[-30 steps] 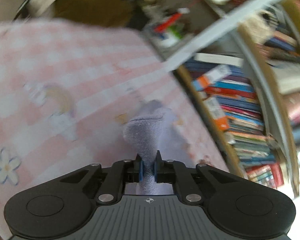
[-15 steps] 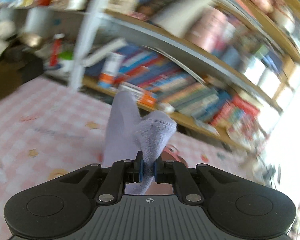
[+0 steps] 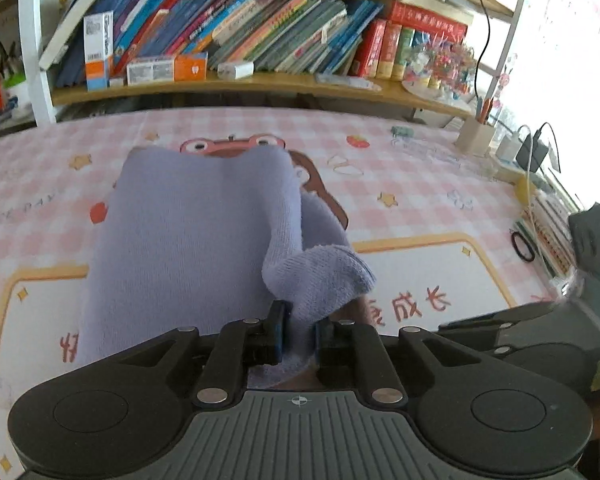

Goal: Fold clothes
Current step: 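Lift and fold the lavender half over the mauve half with the left gripper while the right holds, then open the left gripper on the folded lavender half, then open the right gripper and withdraw, then close both grippers on the sides of the folded sweater bundle, then lift the sweater bundle with both grippers and carry it toward the bookshelf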

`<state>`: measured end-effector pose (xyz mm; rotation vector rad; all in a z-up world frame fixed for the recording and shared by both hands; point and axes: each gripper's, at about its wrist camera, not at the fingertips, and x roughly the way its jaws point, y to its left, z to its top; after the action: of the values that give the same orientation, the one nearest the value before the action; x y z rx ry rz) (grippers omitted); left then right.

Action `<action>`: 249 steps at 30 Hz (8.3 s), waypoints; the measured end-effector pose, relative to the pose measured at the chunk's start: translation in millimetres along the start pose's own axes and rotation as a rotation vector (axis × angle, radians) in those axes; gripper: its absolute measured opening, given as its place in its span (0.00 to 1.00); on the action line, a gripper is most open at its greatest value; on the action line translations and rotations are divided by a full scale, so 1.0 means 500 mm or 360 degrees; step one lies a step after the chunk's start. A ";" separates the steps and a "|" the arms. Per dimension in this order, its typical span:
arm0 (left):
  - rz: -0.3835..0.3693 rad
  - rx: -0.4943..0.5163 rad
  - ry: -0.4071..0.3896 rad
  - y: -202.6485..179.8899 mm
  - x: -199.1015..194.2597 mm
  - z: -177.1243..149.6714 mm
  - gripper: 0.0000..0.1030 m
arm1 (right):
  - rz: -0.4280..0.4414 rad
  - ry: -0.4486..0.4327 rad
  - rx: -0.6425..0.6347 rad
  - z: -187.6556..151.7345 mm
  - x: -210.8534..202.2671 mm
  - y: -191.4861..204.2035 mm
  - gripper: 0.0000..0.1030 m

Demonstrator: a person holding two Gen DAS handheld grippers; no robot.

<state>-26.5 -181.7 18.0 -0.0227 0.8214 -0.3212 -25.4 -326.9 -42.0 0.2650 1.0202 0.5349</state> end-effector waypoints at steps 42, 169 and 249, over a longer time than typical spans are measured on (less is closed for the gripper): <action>-0.0043 -0.0232 -0.0172 0.185 -0.063 -0.023 0.29 | 0.0163 -0.0108 -0.0188 0.091 -0.039 0.088 0.12; -0.0258 -0.0702 0.0316 0.341 0.055 0.016 0.94 | -0.0172 -0.0107 0.0871 0.041 0.001 -0.037 0.87; -0.0109 -0.0295 -0.0061 0.156 -0.082 0.070 0.45 | -0.0104 -0.0439 0.0014 0.053 -0.081 0.078 0.27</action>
<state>-6.1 -99.0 60.3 -0.2297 0.8116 -0.3073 -30.9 -314.8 18.7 0.3032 0.7607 0.4210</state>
